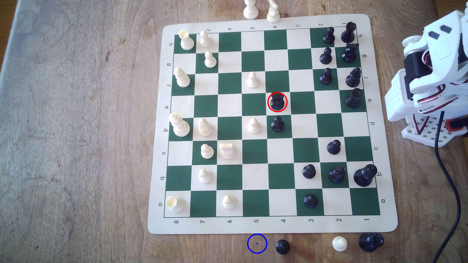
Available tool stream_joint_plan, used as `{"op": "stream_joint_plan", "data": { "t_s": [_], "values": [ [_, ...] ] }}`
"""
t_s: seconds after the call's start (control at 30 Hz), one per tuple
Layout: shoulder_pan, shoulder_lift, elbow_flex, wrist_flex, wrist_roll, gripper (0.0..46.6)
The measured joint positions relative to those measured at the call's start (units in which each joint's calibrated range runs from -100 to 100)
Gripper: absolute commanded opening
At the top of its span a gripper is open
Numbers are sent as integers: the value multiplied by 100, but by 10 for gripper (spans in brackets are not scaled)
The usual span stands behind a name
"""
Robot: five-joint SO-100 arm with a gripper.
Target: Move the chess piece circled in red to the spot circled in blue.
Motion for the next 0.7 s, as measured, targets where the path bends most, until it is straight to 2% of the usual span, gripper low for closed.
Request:
{"op": "stream_joint_plan", "data": {
  "t_s": [0.2, 0.33, 0.53, 0.7],
  "values": [
    [-251, 0, 0, 16, 0, 2],
    [-516, 0, 0, 677, 0, 2],
    [-457, 0, -154, 2558, 0, 2],
    [-243, 8, -714, 4837, -20, 2]
  ]
}}
